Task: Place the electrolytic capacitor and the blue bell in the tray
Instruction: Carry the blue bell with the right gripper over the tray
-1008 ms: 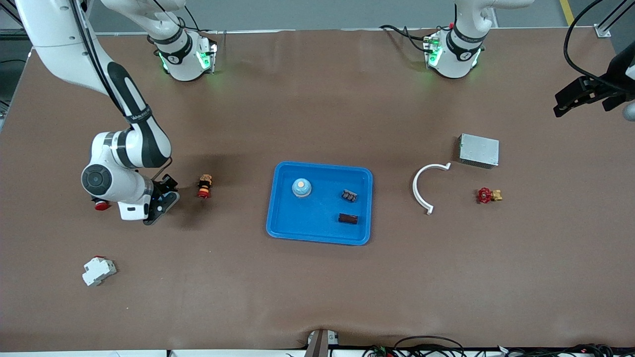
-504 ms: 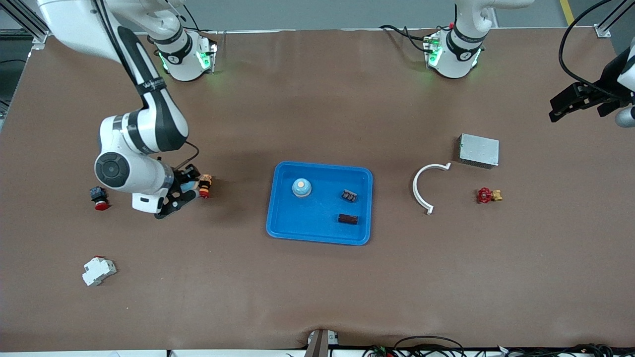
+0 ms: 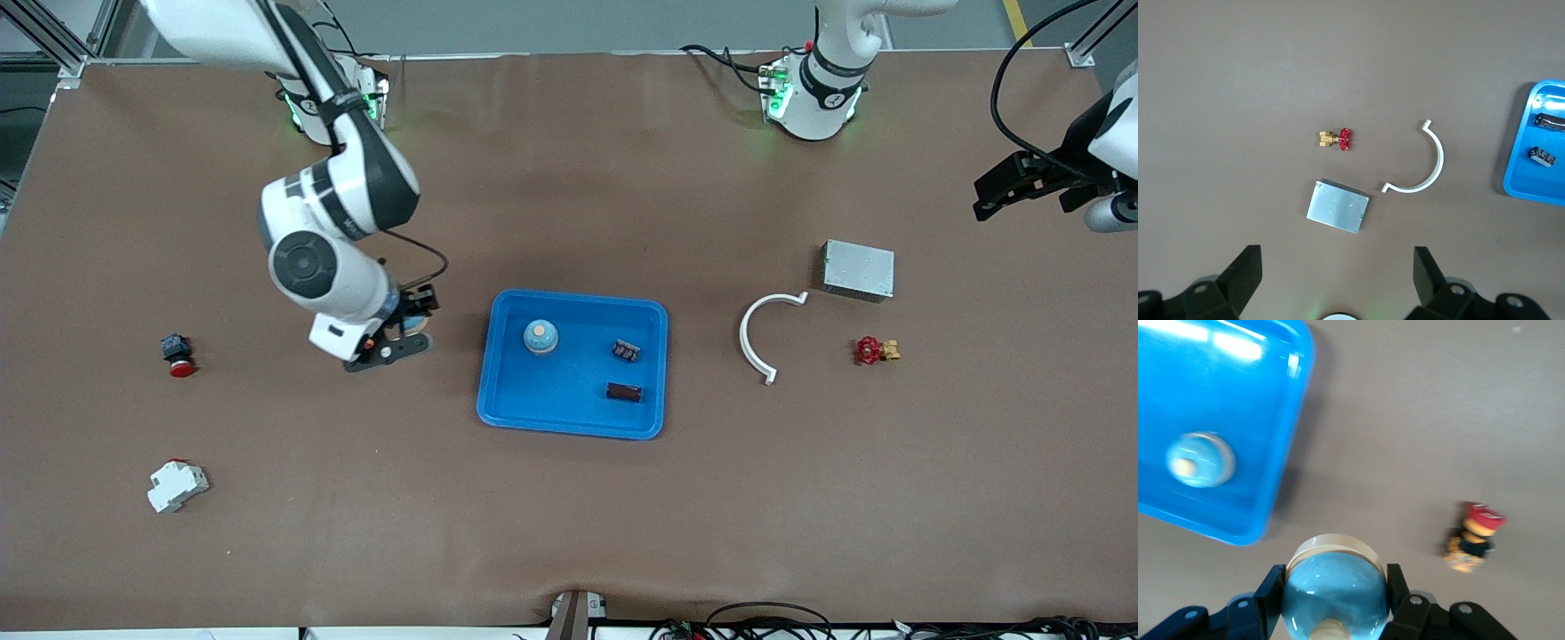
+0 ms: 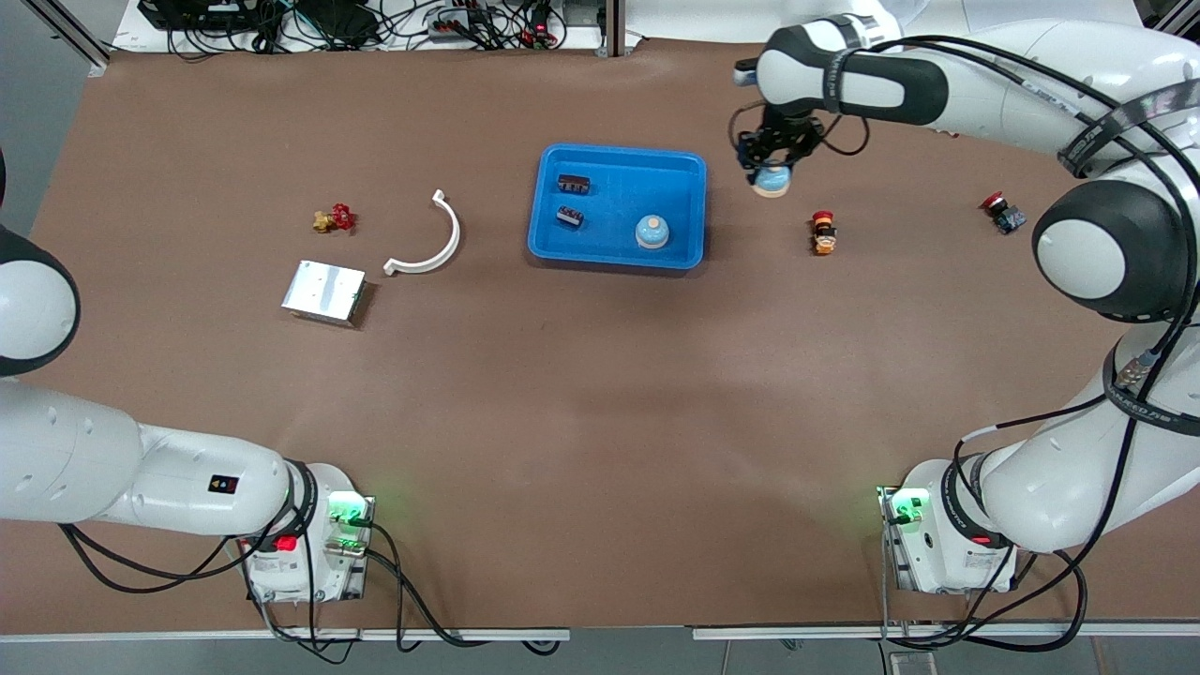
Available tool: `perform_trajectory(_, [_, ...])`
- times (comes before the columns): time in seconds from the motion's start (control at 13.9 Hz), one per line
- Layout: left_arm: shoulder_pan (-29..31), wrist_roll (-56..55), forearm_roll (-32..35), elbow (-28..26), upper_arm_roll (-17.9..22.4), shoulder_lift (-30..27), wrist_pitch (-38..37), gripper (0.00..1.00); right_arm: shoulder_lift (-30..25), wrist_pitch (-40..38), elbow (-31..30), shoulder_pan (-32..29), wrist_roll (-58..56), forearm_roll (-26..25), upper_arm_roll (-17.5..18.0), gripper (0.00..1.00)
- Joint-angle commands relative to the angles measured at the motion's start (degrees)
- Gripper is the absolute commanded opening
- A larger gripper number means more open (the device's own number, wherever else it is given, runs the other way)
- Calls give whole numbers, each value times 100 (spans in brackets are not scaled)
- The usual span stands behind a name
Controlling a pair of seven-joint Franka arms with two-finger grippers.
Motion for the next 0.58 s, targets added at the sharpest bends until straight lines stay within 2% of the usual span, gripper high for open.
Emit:
perform_trajectory(0.0, [-14, 124, -101, -48, 9, -74, 57, 100, 280, -62, 510, 291, 741, 231, -61, 12])
perform_trajectory(0.14, [-14, 124, -101, -56, 18, -74, 48, 100, 561, 26, 826, 493, 1146, 231, -70, 12])
perform_trajectory(0.5, [30, 107, -136, -65, 27, -56, 57, 100, 1177, 799, 1099, 977, 2060, 205, -70, 12])
